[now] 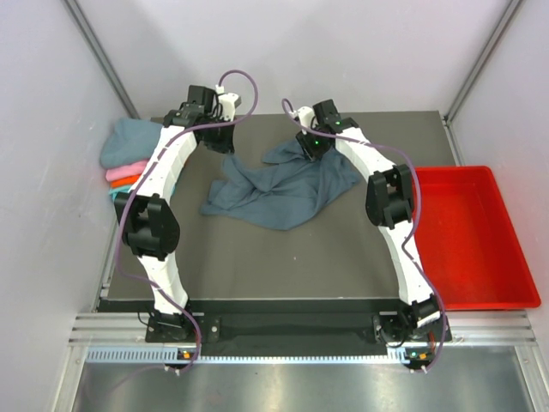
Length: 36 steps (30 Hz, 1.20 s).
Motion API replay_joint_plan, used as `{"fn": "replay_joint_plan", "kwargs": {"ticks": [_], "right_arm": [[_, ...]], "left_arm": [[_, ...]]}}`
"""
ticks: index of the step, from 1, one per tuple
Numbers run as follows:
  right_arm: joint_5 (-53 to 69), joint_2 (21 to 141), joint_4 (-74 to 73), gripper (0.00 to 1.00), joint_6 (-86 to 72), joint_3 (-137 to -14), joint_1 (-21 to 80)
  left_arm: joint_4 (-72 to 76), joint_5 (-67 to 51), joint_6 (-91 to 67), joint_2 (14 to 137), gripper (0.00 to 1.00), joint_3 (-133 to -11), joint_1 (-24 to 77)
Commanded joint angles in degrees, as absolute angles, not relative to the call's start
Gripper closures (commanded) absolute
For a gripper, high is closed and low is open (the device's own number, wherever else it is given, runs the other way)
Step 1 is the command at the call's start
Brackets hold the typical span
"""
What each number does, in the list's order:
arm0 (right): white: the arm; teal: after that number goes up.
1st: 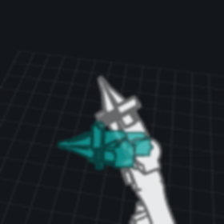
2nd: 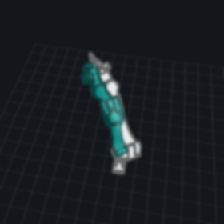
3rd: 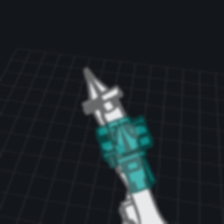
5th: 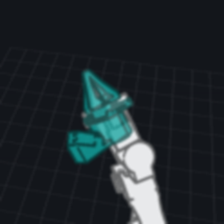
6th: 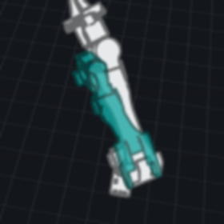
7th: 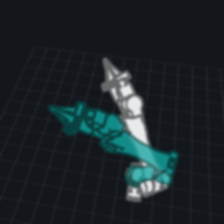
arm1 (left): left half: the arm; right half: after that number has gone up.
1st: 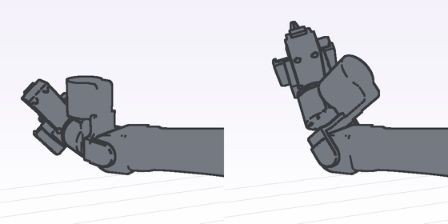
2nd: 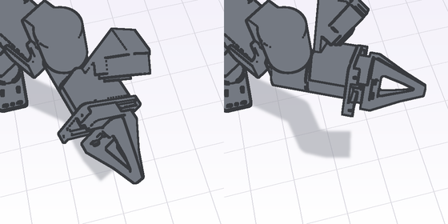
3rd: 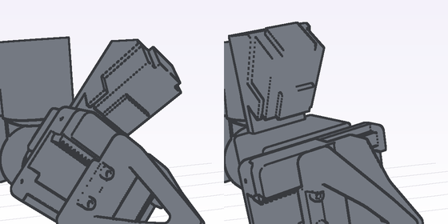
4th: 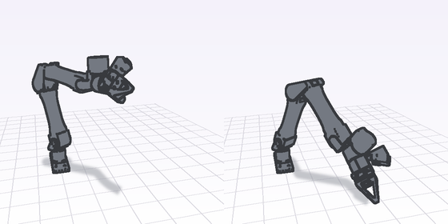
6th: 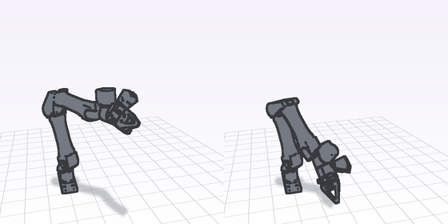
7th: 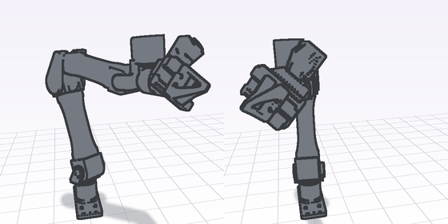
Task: Fold and stack the t-shirts
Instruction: Flatten the tshirt out
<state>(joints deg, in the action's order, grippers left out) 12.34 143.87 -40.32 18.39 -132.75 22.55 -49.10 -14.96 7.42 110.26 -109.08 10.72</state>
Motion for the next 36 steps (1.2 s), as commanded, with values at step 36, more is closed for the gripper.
{"fn": "replay_joint_plan", "kwargs": {"ticks": [36], "right_arm": [[2.4,145.1,-38.8,0.97,17.6,-138.5,23.8]], "left_arm": [[-47.3,-15.3,7.6,110.5,1.00,-112.1,10.9]]}}
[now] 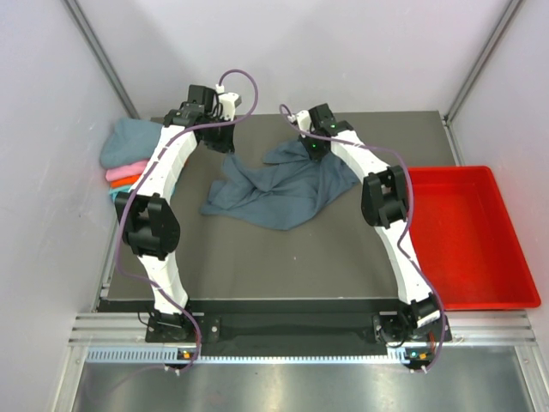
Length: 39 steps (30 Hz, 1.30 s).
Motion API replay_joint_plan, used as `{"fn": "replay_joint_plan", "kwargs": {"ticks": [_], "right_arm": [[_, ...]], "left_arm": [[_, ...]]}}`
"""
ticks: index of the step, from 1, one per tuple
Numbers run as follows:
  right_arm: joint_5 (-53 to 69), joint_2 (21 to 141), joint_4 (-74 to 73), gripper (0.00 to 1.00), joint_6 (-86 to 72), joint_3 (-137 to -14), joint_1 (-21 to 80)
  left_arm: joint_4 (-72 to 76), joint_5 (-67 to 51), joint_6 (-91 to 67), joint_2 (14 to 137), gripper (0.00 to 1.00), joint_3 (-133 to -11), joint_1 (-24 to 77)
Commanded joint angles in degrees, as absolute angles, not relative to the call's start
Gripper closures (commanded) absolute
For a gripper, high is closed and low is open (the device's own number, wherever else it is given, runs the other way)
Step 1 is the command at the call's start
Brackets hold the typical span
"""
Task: Fold and stack the t-shirts
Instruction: Flatten the tshirt out
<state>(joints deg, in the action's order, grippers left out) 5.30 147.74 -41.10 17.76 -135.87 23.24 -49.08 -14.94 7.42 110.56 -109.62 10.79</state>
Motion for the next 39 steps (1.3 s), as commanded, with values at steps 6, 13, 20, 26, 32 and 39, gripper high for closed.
{"fn": "replay_joint_plan", "kwargs": {"ticks": [6,13,20,26,32,39], "right_arm": [[0.3,138.3,-36.0,0.99,19.1,-140.1,24.7],[-2.0,132.3,-34.9,0.99,20.0,-141.4,26.0],[-3.6,128.8,-34.1,0.99,21.4,-141.9,27.9],[-3.5,124.8,-34.5,0.99,21.1,-142.6,29.8],[-5.5,118.8,-34.9,1.00,24.3,-141.9,32.9],[-6.6,108.1,-44.2,1.00,27.1,-137.7,34.3]], "left_arm": [[-47.0,-16.0,7.3,110.7,1.00,-112.5,10.9],[-46.8,-16.8,6.9,111.3,1.00,-113.8,11.1],[-46.8,-17.1,7.0,110.0,1.00,-113.7,11.3],[-46.8,-16.8,7.4,108.2,1.00,-112.8,11.3],[-46.9,-16.2,8.0,106.4,1.00,-111.9,11.3],[-47.5,-15.3,9.0,104.2,1.00,-111.8,10.9]]}}
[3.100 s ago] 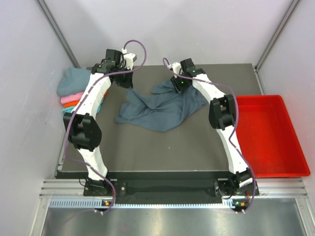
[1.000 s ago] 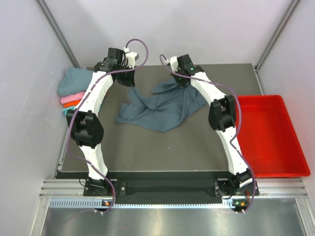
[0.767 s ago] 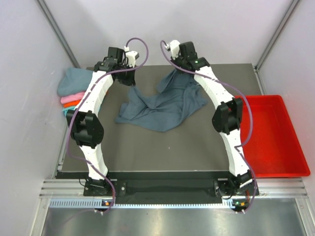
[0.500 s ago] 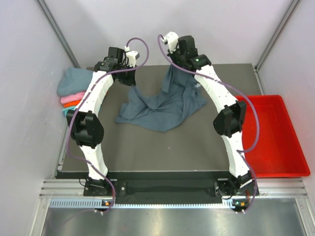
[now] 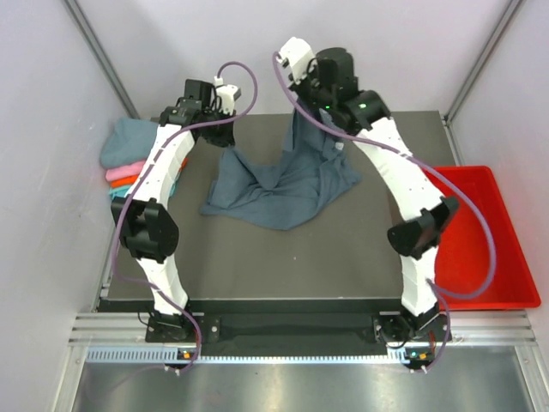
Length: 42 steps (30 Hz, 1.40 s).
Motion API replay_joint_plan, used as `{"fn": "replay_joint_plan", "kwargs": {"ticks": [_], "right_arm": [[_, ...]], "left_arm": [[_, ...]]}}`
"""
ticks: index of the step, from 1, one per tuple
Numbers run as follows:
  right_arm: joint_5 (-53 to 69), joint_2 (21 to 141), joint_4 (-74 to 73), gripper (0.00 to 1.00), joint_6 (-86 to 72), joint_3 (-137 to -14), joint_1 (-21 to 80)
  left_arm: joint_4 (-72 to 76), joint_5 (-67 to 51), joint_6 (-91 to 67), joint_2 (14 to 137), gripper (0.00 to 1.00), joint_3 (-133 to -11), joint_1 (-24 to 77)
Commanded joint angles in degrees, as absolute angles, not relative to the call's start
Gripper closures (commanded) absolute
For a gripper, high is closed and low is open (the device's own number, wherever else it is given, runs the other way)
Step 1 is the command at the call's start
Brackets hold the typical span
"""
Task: Fold and stack the t-shirts
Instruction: Flatten the tshirt out
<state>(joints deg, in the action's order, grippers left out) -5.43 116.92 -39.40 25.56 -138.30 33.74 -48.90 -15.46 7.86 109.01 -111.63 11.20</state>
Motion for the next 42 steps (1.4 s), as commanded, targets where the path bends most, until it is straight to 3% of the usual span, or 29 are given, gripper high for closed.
{"fn": "replay_joint_plan", "kwargs": {"ticks": [1,4,9,12,16,20,26,35,42], "right_arm": [[-6.2,106.8,-45.9,1.00,27.0,-136.5,34.4],[-4.0,103.3,-53.2,1.00,27.3,-134.5,35.1],[-5.0,100.8,-52.7,1.00,25.9,-124.3,33.1],[-7.2,107.1,-49.5,1.00,23.7,-129.7,27.4],[-12.5,117.5,-42.0,1.00,24.6,-146.4,20.2],[-16.7,116.8,-29.9,1.00,31.1,-144.0,20.0],[-20.5,108.0,-26.8,1.00,24.7,-140.3,20.2],[-13.3,92.7,-31.9,1.00,10.2,-130.7,17.7],[-12.3,82.9,-34.1,1.00,10.0,-124.8,15.9]], "left_arm": [[-47.4,-15.3,9.1,104.2,1.00,-111.7,10.6],[-47.3,-15.6,9.2,104.4,1.00,-111.7,9.8],[-47.2,-15.7,9.1,105.4,1.00,-113.2,9.4],[-47.2,-15.4,9.8,107.5,1.00,-118.4,7.9],[-46.7,-15.5,10.2,111.9,1.00,-129.5,3.8],[-45.6,-12.4,13.8,114.9,1.00,-138.9,3.3],[-40.9,-10.2,16.2,108.3,1.00,-134.0,3.3],[-39.3,-9.3,6.8,97.3,1.00,-124.3,3.0],[-38.6,-8.7,7.0,87.9,1.00,-119.7,3.0]]}}
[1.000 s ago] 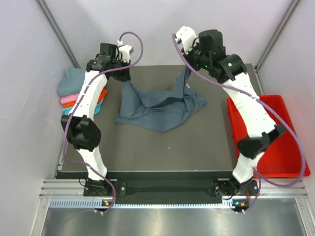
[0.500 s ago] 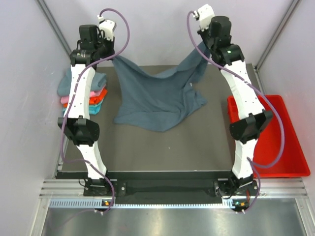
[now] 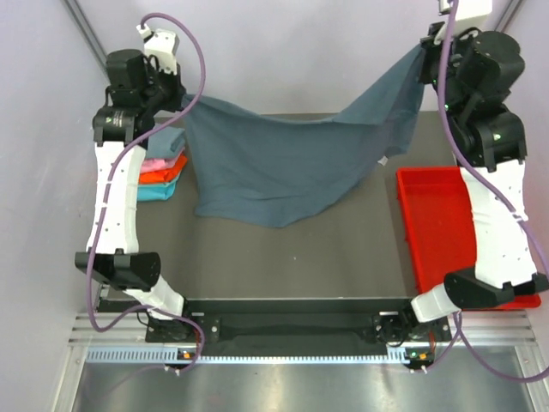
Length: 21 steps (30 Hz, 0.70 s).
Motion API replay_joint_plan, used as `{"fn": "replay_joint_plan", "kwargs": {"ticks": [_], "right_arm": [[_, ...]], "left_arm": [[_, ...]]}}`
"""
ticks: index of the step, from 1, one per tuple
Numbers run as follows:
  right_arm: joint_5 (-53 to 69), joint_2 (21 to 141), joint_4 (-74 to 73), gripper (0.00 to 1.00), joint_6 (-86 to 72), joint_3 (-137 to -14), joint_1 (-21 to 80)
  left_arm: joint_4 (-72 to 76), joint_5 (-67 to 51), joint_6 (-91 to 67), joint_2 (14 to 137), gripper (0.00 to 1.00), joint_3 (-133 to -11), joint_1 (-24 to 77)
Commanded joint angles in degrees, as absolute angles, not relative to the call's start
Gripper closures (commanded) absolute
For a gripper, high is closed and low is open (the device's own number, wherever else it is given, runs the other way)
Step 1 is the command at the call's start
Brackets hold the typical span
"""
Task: Fold and stack the t-shirts
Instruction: Flatten the tshirt out
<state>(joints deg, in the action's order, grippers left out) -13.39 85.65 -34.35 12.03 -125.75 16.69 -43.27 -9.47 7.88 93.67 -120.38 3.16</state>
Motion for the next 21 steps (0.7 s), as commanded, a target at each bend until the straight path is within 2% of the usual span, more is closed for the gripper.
{"fn": "replay_joint_plan", "kwargs": {"ticks": [1,11,21], "right_arm": [[-12.0,80.7,-34.4,1.00,9.8,-124.8,15.9],[-3.9,67.4,-37.8,1.00,8.8,-122.6,14.2],[3.0,58.1,-41.5,1.00,4.8,-131.7,6.7]], "left_arm": [[-38.2,-8.8,7.4,86.9,1.00,-119.6,3.0],[-36.6,-15.7,10.7,67.1,1.00,-109.8,3.0],[-36.2,-17.7,16.0,51.6,1.00,-108.5,3.0]]}}
